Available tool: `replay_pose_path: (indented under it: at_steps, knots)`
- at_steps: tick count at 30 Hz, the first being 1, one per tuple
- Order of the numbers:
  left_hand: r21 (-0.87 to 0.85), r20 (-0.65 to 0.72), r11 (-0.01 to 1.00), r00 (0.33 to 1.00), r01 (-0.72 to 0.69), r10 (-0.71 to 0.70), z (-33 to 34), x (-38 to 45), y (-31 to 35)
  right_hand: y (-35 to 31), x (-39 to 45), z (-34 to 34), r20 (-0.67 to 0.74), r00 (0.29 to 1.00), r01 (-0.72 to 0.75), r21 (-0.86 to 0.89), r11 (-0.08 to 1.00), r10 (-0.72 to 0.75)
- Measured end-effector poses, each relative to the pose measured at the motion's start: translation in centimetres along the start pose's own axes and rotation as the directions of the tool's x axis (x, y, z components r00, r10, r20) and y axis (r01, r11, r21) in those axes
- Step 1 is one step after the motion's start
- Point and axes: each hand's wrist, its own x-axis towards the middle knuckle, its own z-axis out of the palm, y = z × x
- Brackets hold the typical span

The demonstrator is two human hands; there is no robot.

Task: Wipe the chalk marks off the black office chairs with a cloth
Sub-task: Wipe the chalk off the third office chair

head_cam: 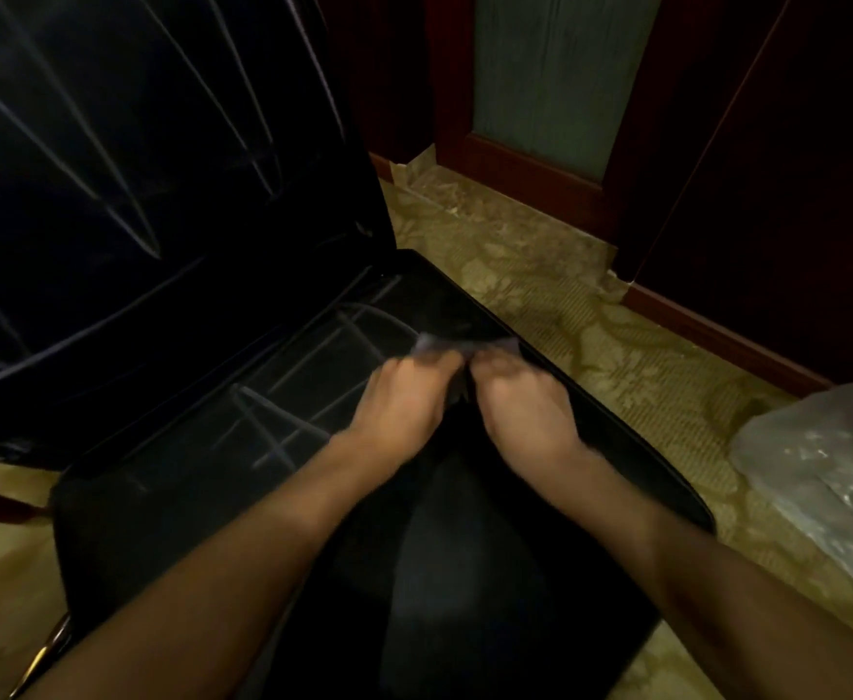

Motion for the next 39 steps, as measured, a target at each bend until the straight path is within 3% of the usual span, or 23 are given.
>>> replay_pose_path:
  at_steps: [4, 7, 10, 13, 17, 22, 24, 28, 31, 33, 36, 39]
  knots:
    - [0.088, -0.045, 0.989, 0.992, 0.122, -0.119, 0.3, 7.2, -2.4, -0.1, 7.2, -0.4, 0.046, 0.987, -0.154, -0.045, 0.987, 0.157]
    - [0.052, -0.038, 0.993, 0.994, 0.105, -0.103, -0.4, 7.6, -3.3, -1.5, 7.9, -0.1, 0.016, 0.980, -0.195, -0.066, 0.979, 0.196]
    - [-0.093, -0.108, 0.995, 0.993, 0.037, -0.047, -0.6, 3.5, -4.5, -3.1, 5.1, 0.7, -0.056, 0.994, -0.097, -0.066, 0.993, 0.094]
    - [-0.140, -0.137, 0.989, 0.988, 0.056, -0.075, 0.2, -2.2, -4.7, -4.9, 1.3, 1.7, -0.104, 0.995, 0.000, -0.012, 1.000, -0.001]
    - [-0.209, -0.085, 0.972, 0.989, 0.103, -0.123, -0.3, -9.8, -4.2, -7.6, -4.0, 2.6, -0.077, 0.991, 0.114, 0.097, 0.989, -0.107]
    - [-0.157, -0.069, 0.986, 0.995, 0.059, -0.070, -1.0, -12.8, -3.4, -7.0, -6.4, 2.5, -0.075, 0.936, 0.348, 0.046, 0.936, -0.345]
    - [-0.153, -0.067, 0.987, 0.995, 0.057, -0.068, -0.5, -10.3, -3.9, -5.8, -4.1, 2.3, -0.037, 0.943, 0.331, 0.004, 0.944, -0.331]
    - [-0.040, -0.116, 0.987, 0.981, 0.153, -0.157, 0.0, -0.9, -5.1, -3.7, 4.3, 1.4, 0.036, 0.985, 0.171, -0.073, 0.983, -0.169]
    - [0.090, -0.047, 0.967, 0.971, 0.237, -0.234, -0.9, 3.9, -5.1, -3.6, 7.8, 0.8, 0.092, 0.995, 0.036, -0.067, 0.997, -0.030]
    - [0.096, -0.040, 0.966, 0.970, 0.241, -0.238, -1.6, 2.8, -5.5, -4.5, 7.4, 0.9, 0.056, 0.998, 0.024, -0.042, 0.999, -0.022]
    - [-0.091, -0.127, 0.972, 0.966, 0.215, -0.225, -2.0, -3.1, -5.7, -6.4, 3.8, 2.2, -0.040, 0.990, 0.135, 0.093, 0.986, -0.132]
    - [-0.164, -0.145, 0.939, 0.934, 0.303, -0.327, -1.5, -9.9, -5.4, -9.1, -0.4, 3.4, -0.029, 0.980, 0.199, 0.182, 0.963, -0.197]
